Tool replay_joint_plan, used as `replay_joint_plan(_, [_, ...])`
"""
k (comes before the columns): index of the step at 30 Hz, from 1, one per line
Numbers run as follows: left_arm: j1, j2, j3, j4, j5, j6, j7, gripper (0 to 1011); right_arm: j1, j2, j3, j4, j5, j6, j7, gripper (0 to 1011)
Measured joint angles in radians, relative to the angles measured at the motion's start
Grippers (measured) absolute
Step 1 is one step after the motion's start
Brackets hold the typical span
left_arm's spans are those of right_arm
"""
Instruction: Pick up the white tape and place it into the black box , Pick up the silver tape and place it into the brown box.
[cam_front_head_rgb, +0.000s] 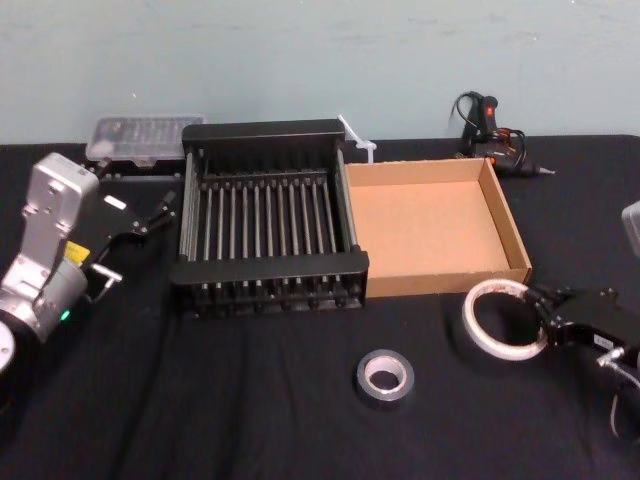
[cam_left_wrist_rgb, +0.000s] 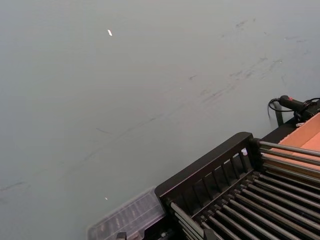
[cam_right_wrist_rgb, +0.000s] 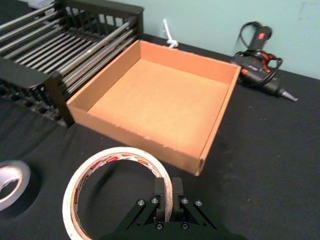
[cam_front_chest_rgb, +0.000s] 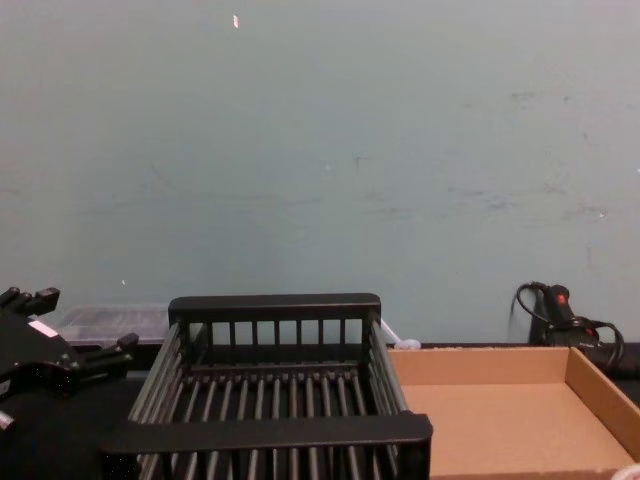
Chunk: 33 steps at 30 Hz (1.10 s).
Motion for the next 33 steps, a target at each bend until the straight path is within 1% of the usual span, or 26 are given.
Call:
replay_joint_plan(7, [0.0, 0.0, 0.0, 0.0, 0.0, 0.0, 0.0, 1001, 0.041, -0.017, 0.005, 0.017, 0.006, 0.022, -0.026, 92])
replay_joint_plan(11, [0.0, 0.0, 0.0, 0.0, 0.0, 0.0, 0.0, 1001, 0.069, -0.025, -0.003, 0.029, 0.002, 0.031, -0.034, 92])
replay_joint_plan(18, [0.0, 0.0, 0.0, 0.0, 0.0, 0.0, 0.0, 1001, 0.135, -0.041, -0.032, 0.058, -0.018, 0.035, -0.031, 92])
replay_joint_plan(19, [0.0, 0.0, 0.0, 0.0, 0.0, 0.0, 0.0, 1001, 0.135, -0.041, -0.032, 0.058, -0.018, 0.035, -0.031, 92])
replay_joint_plan(26, [0.0, 0.0, 0.0, 0.0, 0.0, 0.0, 0.0, 1001, 0.205, -0.066, -0.069, 0.089, -0.043, 0.038, -0.024, 92])
replay_joint_plan(33, [0.0, 0.0, 0.0, 0.0, 0.0, 0.0, 0.0, 1001, 0.262, -0.09, -0.1, 0.11, -0.055, 0.042, -0.007, 92])
